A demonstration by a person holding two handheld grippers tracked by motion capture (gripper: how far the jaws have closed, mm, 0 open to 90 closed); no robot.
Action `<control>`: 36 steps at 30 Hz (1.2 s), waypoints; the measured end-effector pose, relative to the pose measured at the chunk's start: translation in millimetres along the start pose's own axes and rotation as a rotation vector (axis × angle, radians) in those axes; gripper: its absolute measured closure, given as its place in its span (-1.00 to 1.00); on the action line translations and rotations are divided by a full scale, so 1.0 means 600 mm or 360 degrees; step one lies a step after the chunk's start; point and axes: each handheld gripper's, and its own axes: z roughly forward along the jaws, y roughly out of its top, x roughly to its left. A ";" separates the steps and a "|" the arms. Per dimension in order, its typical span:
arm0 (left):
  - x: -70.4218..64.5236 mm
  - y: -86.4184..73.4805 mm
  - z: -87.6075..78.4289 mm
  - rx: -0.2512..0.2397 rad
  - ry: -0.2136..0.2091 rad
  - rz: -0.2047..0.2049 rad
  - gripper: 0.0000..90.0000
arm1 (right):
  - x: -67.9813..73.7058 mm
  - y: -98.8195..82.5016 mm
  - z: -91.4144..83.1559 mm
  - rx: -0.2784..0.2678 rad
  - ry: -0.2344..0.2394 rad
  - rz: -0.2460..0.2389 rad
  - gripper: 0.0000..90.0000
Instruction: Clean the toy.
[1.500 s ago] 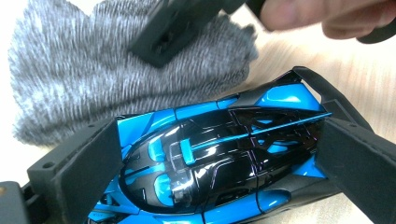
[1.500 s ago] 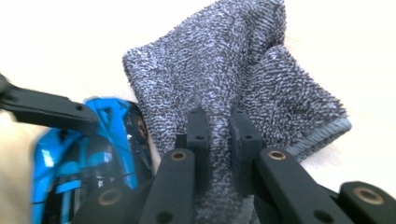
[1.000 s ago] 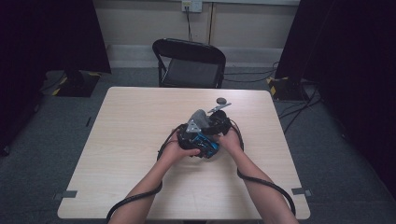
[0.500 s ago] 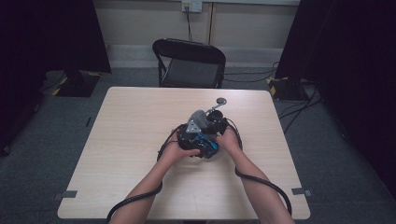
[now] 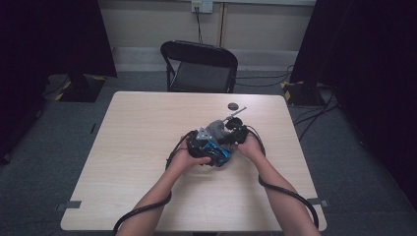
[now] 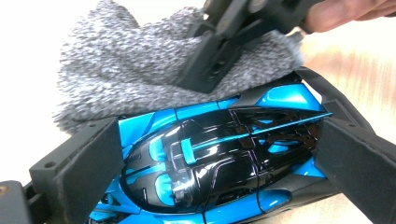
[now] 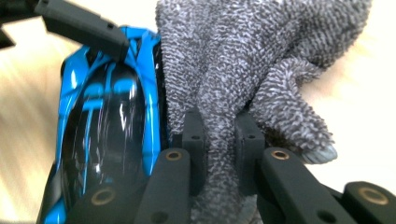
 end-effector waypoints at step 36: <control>-0.004 0.002 0.001 0.0008 0.0009 -0.0001 -0.98 | -0.030 -0.095 -0.131 -0.0282 -0.0063 0.0173 0.74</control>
